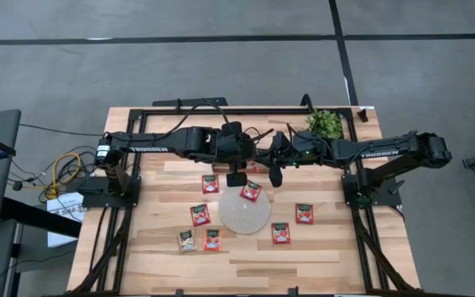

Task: Pick & Place Tea
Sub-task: Put the orange tea bag into the middle section of the wooden organizer

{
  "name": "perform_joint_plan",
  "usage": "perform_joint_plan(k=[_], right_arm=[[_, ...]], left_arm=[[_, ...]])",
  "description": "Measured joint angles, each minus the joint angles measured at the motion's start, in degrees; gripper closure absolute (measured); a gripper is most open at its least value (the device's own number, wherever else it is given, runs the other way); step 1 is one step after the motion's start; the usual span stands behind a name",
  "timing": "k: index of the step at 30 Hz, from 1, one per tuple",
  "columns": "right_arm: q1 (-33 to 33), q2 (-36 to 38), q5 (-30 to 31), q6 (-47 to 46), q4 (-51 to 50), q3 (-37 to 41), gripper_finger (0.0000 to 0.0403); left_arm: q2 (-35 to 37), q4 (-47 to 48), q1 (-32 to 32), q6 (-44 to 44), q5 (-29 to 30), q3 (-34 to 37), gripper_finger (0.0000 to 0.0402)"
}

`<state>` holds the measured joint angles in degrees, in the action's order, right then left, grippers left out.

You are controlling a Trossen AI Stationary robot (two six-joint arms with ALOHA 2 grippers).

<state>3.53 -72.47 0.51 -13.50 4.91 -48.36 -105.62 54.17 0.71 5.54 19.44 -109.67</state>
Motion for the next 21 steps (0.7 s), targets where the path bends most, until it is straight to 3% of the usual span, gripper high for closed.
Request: perform_joint_plan(k=[6, 12, 17, 21], right_arm=[[0.7, 0.0, 3.3, 0.0, -0.9, 0.0, 0.0403], [3.4, 0.0, 4.2, 0.0, -1.9, 0.0, 0.0403], [6.3, -3.8, 3.7, -2.4, -1.0, 0.1, 0.0403], [7.4, -9.5, 2.4, -3.0, 3.6, 0.0, 0.0403]], left_arm=[[0.0, 2.2, 0.4, 0.8, 3.3, 0.0, 0.0259], [1.2, 14.3, 0.5, -3.9, 10.4, 0.0, 0.025], [3.3, 23.5, -0.6, -11.5, 9.8, 0.0, 0.025], [7.5, 23.1, -1.4, -15.0, 8.1, 3.3, 0.025]])
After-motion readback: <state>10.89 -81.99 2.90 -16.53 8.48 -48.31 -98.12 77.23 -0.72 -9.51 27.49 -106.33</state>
